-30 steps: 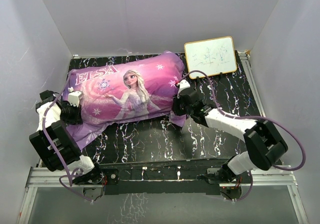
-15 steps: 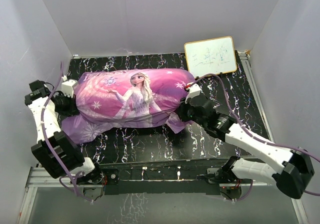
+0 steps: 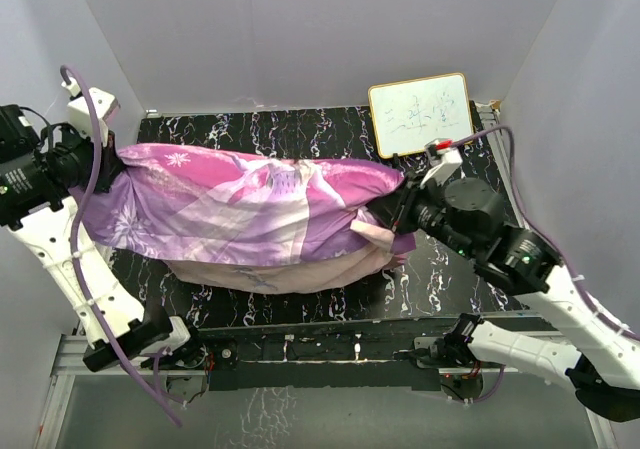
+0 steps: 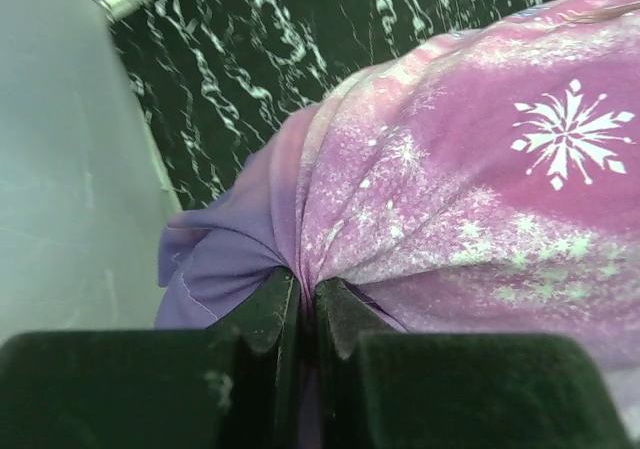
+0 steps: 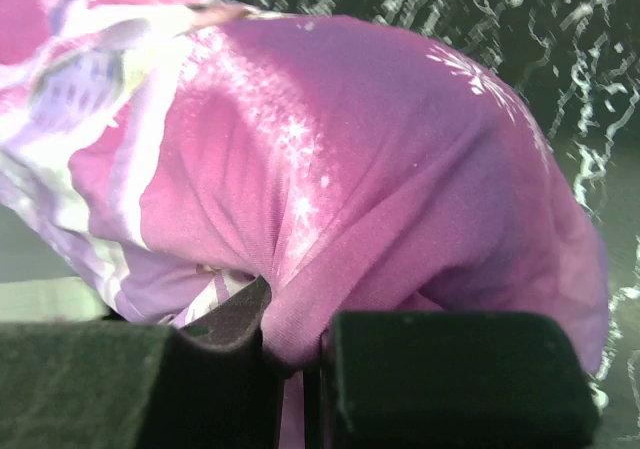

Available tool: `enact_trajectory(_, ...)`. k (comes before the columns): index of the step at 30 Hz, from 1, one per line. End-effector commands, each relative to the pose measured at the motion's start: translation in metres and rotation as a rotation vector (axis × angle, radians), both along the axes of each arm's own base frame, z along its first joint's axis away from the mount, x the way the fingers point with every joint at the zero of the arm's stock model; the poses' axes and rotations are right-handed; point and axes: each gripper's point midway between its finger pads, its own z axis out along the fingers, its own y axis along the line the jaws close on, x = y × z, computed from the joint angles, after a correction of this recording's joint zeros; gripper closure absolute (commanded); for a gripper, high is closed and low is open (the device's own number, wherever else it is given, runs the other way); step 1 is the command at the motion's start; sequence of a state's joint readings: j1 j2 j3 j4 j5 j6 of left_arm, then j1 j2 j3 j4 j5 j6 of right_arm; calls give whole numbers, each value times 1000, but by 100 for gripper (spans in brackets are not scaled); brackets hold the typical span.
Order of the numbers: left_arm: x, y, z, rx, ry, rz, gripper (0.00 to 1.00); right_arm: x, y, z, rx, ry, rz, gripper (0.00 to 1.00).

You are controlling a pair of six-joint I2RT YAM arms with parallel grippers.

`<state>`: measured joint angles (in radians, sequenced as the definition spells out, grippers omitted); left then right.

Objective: Remove the pillowcase from the pillow

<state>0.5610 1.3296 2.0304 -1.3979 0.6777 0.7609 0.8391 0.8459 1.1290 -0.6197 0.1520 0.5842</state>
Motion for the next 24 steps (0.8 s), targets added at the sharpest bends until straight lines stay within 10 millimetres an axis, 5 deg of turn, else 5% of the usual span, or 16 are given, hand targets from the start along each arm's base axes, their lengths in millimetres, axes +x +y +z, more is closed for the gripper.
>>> enact_trajectory(1, -4, -14, 36, -13, -98, -24, 100, 2, -7, 89, 247, -53, -88, 92)
enact_trajectory(4, 30, 3, 17, -93, -50, 14, 100, 32, 9, 60, 137, 17, -159, 92)
enact_trajectory(5, 67, 2, -14, -97, 62, 41, 100, 65, 25, 29, 59, 90, -168, 92)
enact_trajectory(9, 119, -5, -90, 8, 302, 70, 100, 129, 39, -38, 149, 401, -33, 92)
enact_trajectory(12, 149, -3, -117, -13, 328, 102, 100, 145, 49, -48, 169, 400, -21, 92)
enact_trajectory(17, 158, -15, -101, -68, 288, 69, 100, 142, 48, -34, 173, 355, -4, 92)
enact_trajectory(24, 107, -40, -61, -93, 237, -35, 100, 106, 51, -6, 170, 301, 55, 92)
